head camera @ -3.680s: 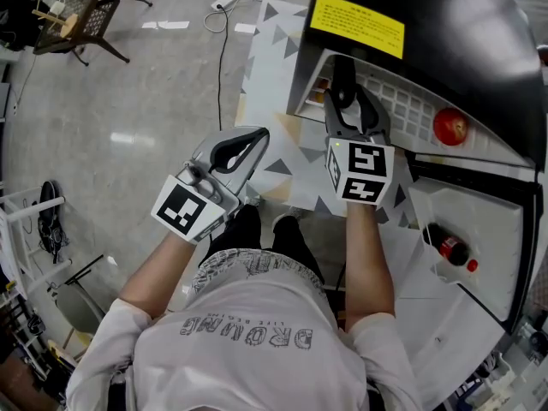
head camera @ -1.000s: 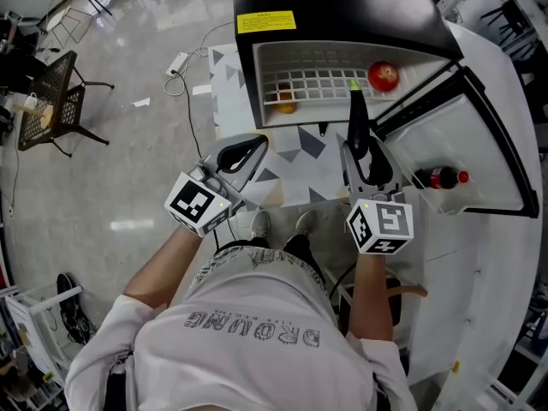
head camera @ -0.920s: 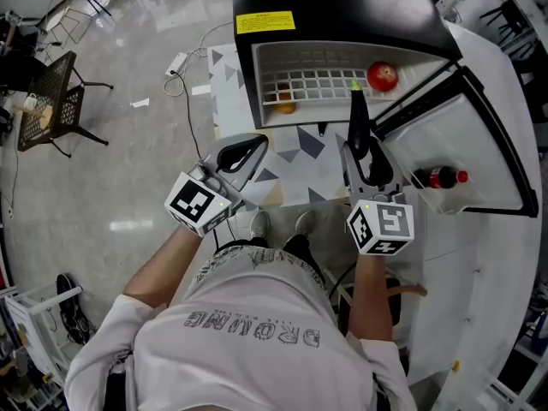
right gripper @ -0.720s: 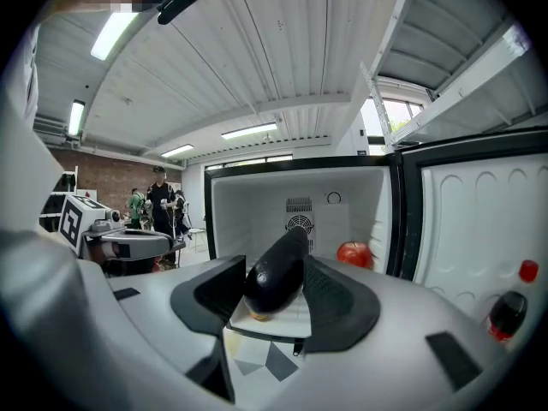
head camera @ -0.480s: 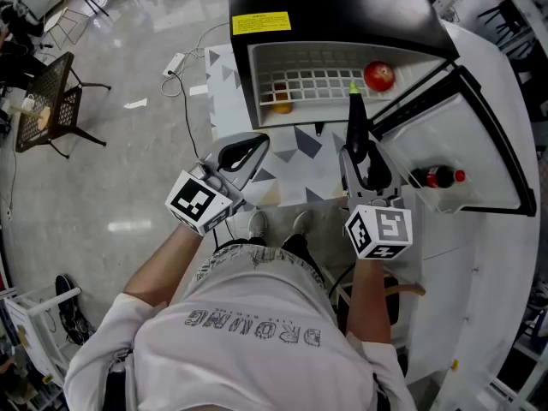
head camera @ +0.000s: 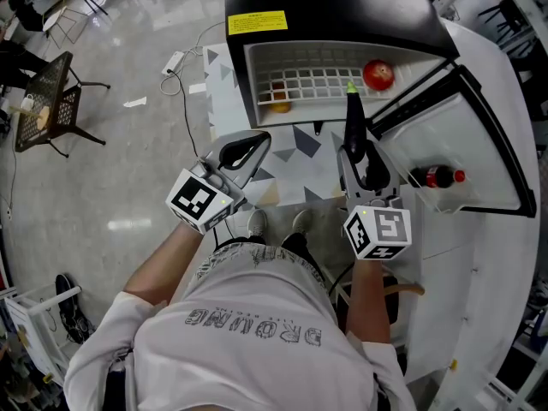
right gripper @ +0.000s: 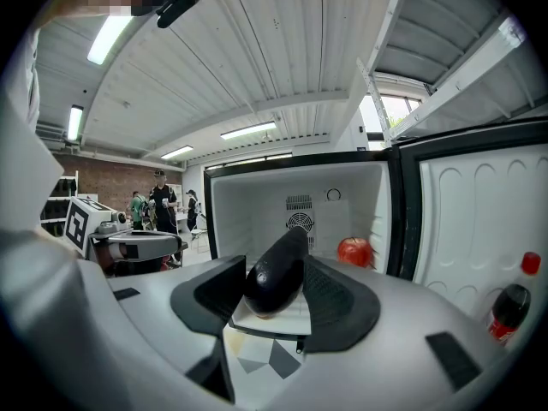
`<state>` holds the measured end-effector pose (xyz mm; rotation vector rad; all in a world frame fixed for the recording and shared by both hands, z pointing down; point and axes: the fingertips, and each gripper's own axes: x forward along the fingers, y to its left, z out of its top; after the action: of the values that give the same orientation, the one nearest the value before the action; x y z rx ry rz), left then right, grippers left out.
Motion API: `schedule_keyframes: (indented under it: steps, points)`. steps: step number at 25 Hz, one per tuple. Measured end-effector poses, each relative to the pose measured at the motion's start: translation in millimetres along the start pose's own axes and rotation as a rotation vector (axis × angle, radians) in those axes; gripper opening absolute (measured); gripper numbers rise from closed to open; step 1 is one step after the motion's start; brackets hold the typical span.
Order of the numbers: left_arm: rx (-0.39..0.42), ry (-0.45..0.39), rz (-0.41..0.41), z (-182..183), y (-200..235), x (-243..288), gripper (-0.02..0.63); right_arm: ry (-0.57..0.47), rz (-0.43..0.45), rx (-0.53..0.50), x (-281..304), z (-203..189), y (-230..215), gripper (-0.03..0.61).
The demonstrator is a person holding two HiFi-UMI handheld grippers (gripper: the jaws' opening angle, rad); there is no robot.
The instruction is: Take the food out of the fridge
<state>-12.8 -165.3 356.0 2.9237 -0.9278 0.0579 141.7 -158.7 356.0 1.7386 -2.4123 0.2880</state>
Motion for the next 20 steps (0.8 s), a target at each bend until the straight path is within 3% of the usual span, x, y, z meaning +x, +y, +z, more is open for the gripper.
schedule_keyframes:
  steps: [20]
  points:
    - [0.007,0.001,-0.002,1.6,-4.5,8.3,0.008,0.01,0.014,0.002,1.1,-2.6,-5.0,0.202]
